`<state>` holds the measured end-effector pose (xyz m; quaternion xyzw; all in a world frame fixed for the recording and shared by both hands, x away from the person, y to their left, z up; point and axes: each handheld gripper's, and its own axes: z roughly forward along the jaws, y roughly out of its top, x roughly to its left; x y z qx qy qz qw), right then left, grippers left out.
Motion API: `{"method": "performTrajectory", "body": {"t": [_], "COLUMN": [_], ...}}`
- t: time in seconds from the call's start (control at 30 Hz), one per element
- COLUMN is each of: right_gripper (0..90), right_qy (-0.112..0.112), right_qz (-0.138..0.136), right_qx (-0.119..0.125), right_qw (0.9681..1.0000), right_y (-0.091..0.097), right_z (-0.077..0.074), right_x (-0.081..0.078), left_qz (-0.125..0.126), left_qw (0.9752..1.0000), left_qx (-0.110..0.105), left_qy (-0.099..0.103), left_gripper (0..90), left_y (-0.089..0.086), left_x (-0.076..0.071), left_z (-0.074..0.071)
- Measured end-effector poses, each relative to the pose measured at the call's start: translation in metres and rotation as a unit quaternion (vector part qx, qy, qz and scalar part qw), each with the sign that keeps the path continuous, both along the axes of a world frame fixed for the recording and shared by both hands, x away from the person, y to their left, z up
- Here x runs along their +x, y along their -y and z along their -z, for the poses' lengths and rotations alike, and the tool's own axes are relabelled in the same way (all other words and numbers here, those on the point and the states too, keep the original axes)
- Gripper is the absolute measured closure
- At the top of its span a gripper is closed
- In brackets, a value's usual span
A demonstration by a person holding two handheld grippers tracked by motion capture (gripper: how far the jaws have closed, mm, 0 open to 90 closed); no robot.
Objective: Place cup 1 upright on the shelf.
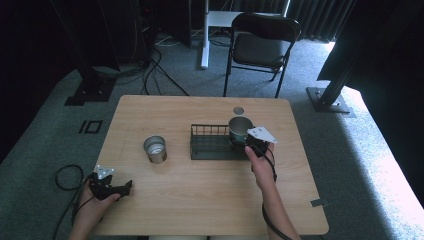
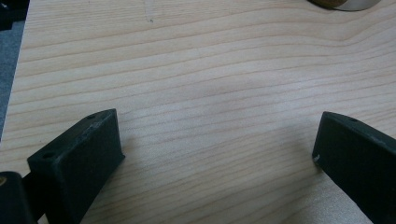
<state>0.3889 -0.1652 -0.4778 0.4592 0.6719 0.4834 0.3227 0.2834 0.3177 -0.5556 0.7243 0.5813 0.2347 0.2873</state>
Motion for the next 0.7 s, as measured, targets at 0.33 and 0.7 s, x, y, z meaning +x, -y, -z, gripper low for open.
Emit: {"method": "performTrajectory", "body": {"t": [0.33, 0.7], "right_gripper": [11.2, 11.2], "right_qy": [-0.006, -0.004], "right_qz": [-0.002, -0.012], "right_qx": [-0.001, -0.004], "right_qw": [1.0000, 0.9999], "right_y": [0.009, 0.024], "right_z": [0.001, 0.002], "right_x": [-0.009, -0.021], "left_qz": [0.000, 0.000], "left_qw": [1.0000, 1.0000], "left_qx": [0.000, 0.000], "left_qy": [0.000, 0.000], "left_gripper": [1.9, 1.9], "left_y": [0.000, 0.000], "left_x": [0.000, 0.000], "left_z": [0.000, 0.000]}}
